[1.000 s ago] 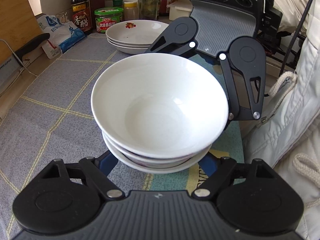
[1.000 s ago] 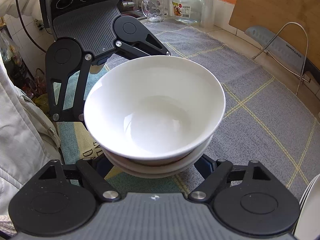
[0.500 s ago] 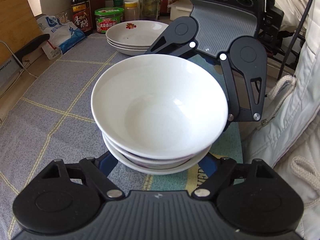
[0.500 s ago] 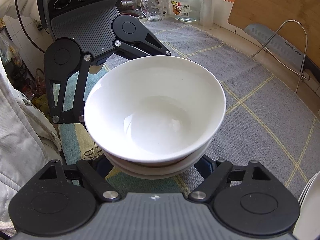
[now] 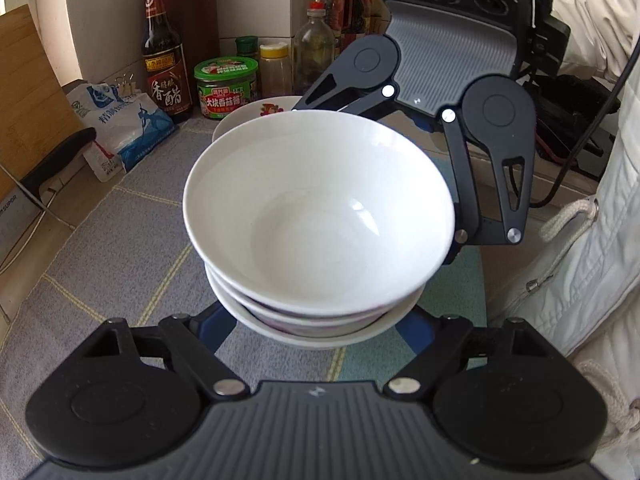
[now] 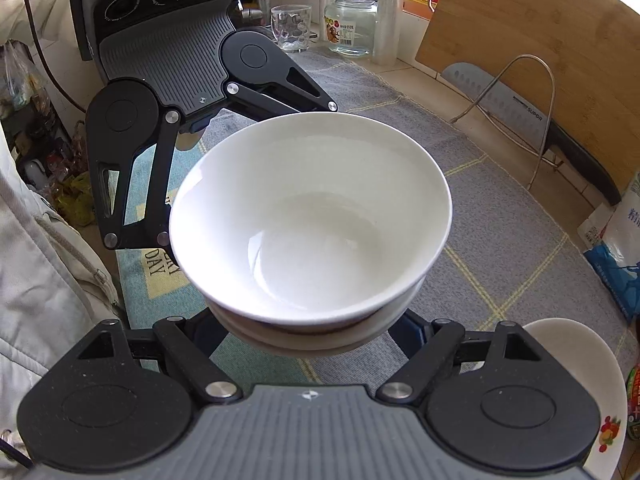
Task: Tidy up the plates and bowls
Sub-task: 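Carry the bowl stack with both tools onto the flowered plate stack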
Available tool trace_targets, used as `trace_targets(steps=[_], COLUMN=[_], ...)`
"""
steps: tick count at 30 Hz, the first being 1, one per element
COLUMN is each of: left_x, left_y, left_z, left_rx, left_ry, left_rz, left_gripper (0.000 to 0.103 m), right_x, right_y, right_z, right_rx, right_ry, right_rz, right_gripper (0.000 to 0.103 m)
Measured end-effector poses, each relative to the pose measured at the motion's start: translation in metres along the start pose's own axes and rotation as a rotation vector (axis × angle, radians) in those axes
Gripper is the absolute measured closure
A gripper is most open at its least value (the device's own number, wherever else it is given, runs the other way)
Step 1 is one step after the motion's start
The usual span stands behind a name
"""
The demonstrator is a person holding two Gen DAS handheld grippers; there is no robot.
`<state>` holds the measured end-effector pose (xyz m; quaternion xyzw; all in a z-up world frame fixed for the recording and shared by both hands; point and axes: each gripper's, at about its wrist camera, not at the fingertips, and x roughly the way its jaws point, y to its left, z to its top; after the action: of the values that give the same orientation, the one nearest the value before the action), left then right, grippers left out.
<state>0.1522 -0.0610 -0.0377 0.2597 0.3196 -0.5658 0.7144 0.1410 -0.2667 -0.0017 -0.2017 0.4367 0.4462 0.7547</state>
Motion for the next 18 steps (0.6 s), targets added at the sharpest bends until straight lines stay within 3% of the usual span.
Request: trace_targets(steps=[10, 18], left_x=[0.047, 0.091], left_y=[-0.007, 0.0], left_z=[0.068, 0.104], left_rx=[0.026, 0.057], left_ry=[-0.025, -0.026], left_rz=[0.027, 0.026], left_gripper=[0.018, 0.018], right_x=[-0.048, -0.061], right_y=[-0.055, -0.094], right_z=[-0.035, -0.062], right_rx=[-0.015, -0.001], right_ry=[-0.005, 0.006], right_rz=[-0.037, -0.08], right_gripper=[0.015, 0.015])
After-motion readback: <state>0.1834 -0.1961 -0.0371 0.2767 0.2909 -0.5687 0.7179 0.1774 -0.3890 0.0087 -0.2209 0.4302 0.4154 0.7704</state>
